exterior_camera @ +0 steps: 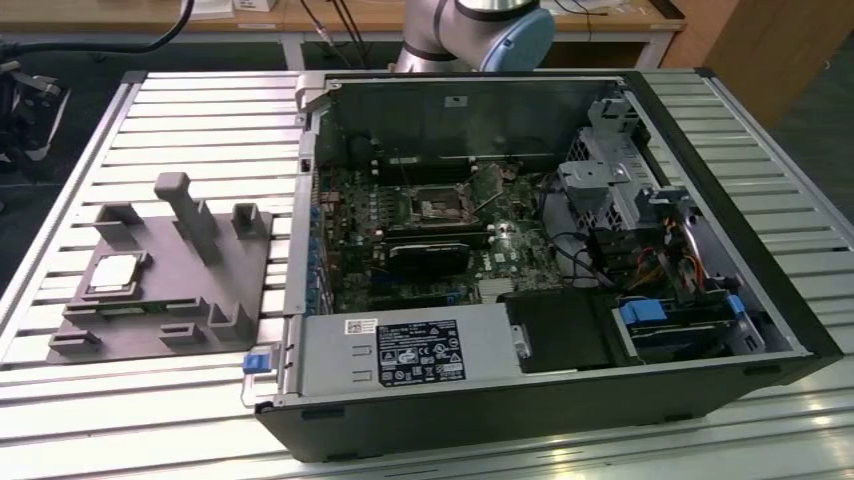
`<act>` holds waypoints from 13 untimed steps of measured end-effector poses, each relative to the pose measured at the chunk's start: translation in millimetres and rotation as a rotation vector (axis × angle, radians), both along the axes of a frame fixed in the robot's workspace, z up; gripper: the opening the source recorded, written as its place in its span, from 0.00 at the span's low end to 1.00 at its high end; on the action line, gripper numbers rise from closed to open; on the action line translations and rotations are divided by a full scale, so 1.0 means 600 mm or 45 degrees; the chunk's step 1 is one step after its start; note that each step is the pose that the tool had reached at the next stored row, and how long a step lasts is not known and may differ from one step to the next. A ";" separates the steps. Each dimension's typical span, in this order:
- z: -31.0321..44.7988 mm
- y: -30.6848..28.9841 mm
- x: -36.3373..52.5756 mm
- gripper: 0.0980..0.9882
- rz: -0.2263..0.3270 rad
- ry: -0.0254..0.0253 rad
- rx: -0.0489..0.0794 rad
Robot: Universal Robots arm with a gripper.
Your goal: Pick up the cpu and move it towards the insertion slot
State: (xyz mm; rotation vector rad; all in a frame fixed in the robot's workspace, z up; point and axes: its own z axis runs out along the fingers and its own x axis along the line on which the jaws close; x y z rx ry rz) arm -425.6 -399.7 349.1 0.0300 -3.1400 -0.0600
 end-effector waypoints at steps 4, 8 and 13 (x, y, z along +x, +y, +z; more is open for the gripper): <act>-0.003 0.0000 -0.002 0.08 0.000 0.0001 0.000; -0.006 -0.0002 -0.002 0.29 0.000 -0.0001 0.000; -0.015 -0.0009 -0.003 0.48 0.000 0.0000 0.000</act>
